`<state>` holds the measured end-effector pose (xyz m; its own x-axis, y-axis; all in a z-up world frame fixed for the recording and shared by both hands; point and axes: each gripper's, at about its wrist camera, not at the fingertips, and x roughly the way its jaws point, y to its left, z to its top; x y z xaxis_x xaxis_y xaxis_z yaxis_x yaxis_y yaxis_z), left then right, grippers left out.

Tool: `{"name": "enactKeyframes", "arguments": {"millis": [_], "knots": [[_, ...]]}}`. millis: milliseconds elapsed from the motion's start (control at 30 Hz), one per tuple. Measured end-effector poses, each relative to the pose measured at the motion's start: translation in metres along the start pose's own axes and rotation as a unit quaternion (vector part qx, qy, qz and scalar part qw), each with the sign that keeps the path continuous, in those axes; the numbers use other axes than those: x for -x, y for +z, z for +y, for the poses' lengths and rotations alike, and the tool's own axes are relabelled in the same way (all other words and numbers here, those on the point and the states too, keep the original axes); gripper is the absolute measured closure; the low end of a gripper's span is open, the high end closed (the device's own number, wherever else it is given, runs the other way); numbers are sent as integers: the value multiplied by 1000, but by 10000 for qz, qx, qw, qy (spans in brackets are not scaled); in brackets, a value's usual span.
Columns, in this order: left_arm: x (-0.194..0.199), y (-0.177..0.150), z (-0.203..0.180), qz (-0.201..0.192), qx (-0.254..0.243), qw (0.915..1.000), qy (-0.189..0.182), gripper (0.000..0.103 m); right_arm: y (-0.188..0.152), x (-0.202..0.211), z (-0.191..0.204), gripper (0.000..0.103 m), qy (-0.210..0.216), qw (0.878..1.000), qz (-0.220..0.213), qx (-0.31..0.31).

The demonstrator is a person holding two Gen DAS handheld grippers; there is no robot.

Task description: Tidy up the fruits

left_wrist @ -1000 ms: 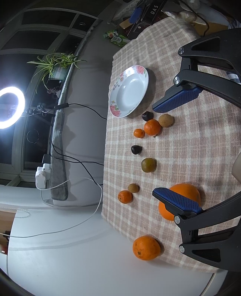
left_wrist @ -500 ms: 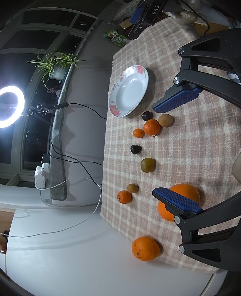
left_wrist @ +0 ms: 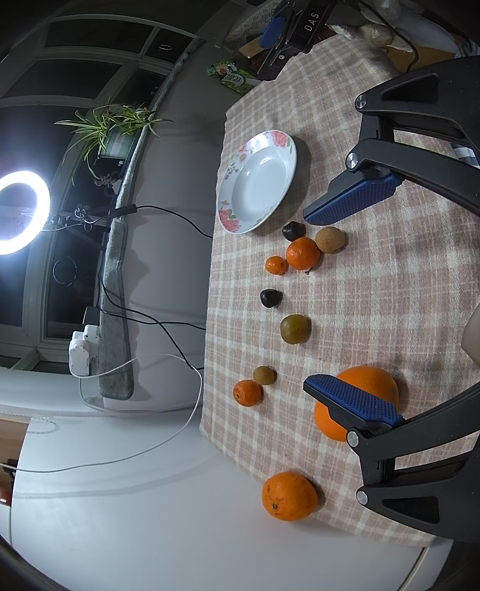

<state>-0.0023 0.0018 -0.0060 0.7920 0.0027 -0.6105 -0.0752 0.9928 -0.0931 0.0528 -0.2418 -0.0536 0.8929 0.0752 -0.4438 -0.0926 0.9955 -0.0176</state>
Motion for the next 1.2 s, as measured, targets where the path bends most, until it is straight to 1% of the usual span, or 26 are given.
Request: {"name": "enactKeyframes", "arguments": {"millis": [400, 567, 633, 733, 900, 1067, 1200], "knots": [[-1, -1, 11, 16, 113, 9999, 36, 20, -4, -3, 8, 0, 25, 10000, 57, 64], [-2, -4, 24, 59, 261, 9996, 80, 20, -1, -10, 16, 0, 157, 9997, 125, 154], [-1, -7, 30, 79, 308, 9994, 136, 20, 0, -12, 20, 0, 298, 9992, 161, 189], [-1, -12, 44, 141, 461, 9988, 99, 20, 2, -16, 29, 0, 578, 9977, 204, 300], [1, -21, 66, 234, 692, 9971, 202, 20, 6, -27, 58, 0, 1053, 9921, 337, 597], [2, -34, 85, 332, 893, 9951, 266, 20, 6, -35, 94, 0, 1567, 9817, 498, 958], [0, -41, 98, 417, 1093, 9930, 178, 20, 6, -44, 124, 0, 2002, 9693, 696, 1248]]}}
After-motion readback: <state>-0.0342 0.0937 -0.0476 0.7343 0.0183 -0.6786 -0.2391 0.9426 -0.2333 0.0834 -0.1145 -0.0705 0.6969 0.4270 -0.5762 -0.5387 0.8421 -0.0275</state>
